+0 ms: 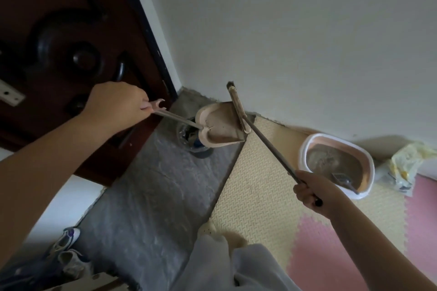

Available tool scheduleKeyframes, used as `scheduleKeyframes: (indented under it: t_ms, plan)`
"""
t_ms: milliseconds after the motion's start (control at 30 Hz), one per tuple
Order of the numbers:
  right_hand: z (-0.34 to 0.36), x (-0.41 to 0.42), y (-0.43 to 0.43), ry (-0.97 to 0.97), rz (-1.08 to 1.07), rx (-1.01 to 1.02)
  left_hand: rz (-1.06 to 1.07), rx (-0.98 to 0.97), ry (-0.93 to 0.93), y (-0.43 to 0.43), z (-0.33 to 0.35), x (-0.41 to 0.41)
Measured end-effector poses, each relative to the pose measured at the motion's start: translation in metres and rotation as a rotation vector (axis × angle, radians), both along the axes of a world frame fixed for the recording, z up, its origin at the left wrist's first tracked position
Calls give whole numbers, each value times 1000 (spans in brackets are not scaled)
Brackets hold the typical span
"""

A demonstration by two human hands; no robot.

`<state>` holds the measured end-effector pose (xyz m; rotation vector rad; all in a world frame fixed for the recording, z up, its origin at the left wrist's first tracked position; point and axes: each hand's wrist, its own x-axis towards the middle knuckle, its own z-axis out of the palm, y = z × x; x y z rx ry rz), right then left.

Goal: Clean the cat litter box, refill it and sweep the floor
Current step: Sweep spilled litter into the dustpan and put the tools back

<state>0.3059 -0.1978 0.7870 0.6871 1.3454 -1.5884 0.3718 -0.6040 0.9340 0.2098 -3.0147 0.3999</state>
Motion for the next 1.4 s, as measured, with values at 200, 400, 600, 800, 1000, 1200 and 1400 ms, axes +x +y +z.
scheduleKeyframes:
  t_ms: [200,400,600,800,1000,1200,1400]
  plan:
    - [20,-15,-22,20,49,-59,-26,-53,75,-33,33,16]
    - [15,-30,-68,9,107,-76,-43,-143,52,-64,27,31]
    - [-2,-40,-112,-65,116,-139,-27,-240,-92,-86,-4,36]
    - [-24,-45,-141,-124,113,-185,-97,-353,-175,-85,-28,16]
    - [-51,-43,-147,-183,104,-214,-97,-573,-360,-60,-47,-20]
    - [-69,-38,-141,-178,82,-197,-181,-541,-487,-38,-68,-37]
    - [-80,-38,-131,-167,68,-171,-177,-537,-519,-27,-88,-45]
